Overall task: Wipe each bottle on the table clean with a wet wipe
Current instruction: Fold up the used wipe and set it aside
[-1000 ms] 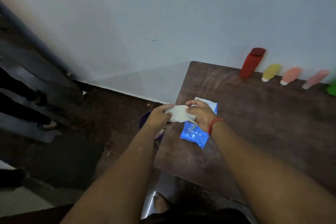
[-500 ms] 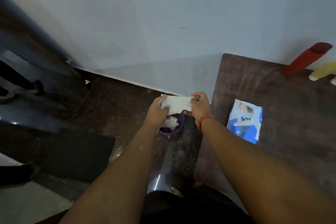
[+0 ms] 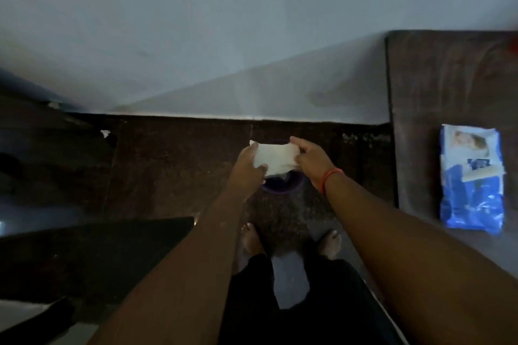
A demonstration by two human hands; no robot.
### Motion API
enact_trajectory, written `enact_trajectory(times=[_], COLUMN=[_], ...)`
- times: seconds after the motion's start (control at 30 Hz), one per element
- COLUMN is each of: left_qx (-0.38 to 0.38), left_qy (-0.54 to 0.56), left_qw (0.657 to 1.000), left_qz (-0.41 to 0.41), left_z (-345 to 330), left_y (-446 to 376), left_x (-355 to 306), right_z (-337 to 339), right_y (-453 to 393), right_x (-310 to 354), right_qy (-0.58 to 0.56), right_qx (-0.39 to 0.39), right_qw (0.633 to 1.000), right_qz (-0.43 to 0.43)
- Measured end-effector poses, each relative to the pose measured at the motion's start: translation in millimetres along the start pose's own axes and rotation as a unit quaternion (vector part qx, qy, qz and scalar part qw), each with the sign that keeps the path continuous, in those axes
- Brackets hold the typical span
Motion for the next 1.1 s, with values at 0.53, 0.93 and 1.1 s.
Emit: enact_trajectory(times=[0.53, 0.93, 1.1], left_qx=[0.120, 0.199, 0.215], left_qy=[-0.117, -0.210, -0.219], left_qw=[0.984, 0.957, 0.951], left_qz=[0.057, 0.030, 0.047], left_z=[-119, -210, -201], left_y=[-180, -258, -246], left_x=[244, 367, 374], right_z=[-39, -53, -62], right_y=[-251, -385, -379], right_x=[-137, -231, -235], right_qy=[-0.053, 0.004, 0.068], right_qx=[-0.101, -0.083, -0.079], right_qw=[0.992, 0.994, 0.990], right_qz=[-0.060, -0.068, -0.098])
Point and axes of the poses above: each hand's wrist, its own y-axis away from the middle knuckle, its own z-axis out of the back of the hand, x = y × z, the point moved 10 cm from there along -y, towards the middle knuckle, and after that the axes turned 12 degrees about -z, right-handed, at the moved point
